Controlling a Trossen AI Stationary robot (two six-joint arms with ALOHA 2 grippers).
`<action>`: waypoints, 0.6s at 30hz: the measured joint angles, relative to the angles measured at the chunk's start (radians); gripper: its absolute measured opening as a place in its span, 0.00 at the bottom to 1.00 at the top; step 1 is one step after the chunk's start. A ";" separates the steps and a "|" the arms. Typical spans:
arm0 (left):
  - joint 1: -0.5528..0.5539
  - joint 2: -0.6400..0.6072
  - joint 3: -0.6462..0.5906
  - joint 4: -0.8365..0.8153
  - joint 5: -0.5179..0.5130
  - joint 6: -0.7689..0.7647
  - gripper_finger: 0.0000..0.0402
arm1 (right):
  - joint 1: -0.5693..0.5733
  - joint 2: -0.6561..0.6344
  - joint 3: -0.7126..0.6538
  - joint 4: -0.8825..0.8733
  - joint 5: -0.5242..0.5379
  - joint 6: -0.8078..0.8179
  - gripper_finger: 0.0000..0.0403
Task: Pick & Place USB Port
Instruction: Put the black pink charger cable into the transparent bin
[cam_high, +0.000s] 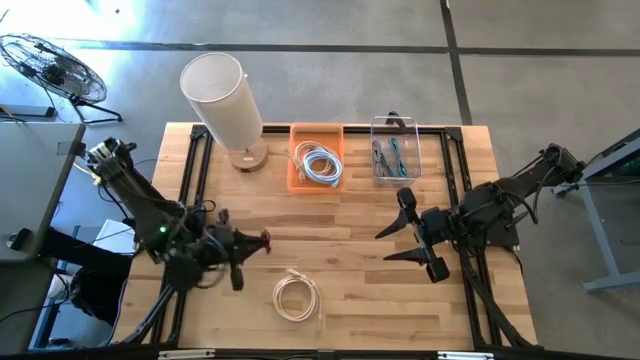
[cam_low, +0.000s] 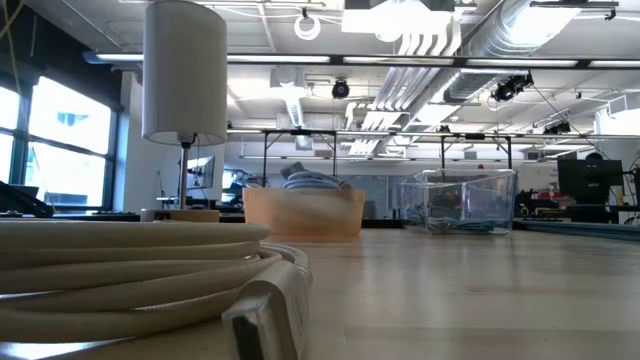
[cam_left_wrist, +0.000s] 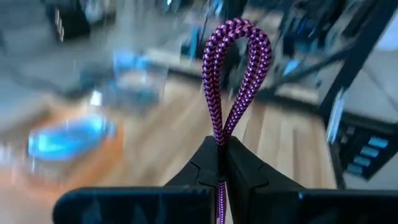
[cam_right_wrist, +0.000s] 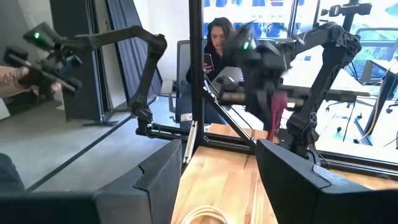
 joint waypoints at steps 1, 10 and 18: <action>0.000 -0.012 0.000 0.068 -0.015 0.095 0.01 | 0.000 0.000 0.000 0.003 0.000 0.000 0.49; 0.105 -0.033 0.000 0.600 0.235 0.760 0.01 | -0.015 0.054 0.000 0.115 0.033 -0.021 0.49; 0.351 -0.020 0.000 0.797 0.680 0.902 0.01 | -0.083 0.139 0.000 0.248 0.026 -0.025 0.49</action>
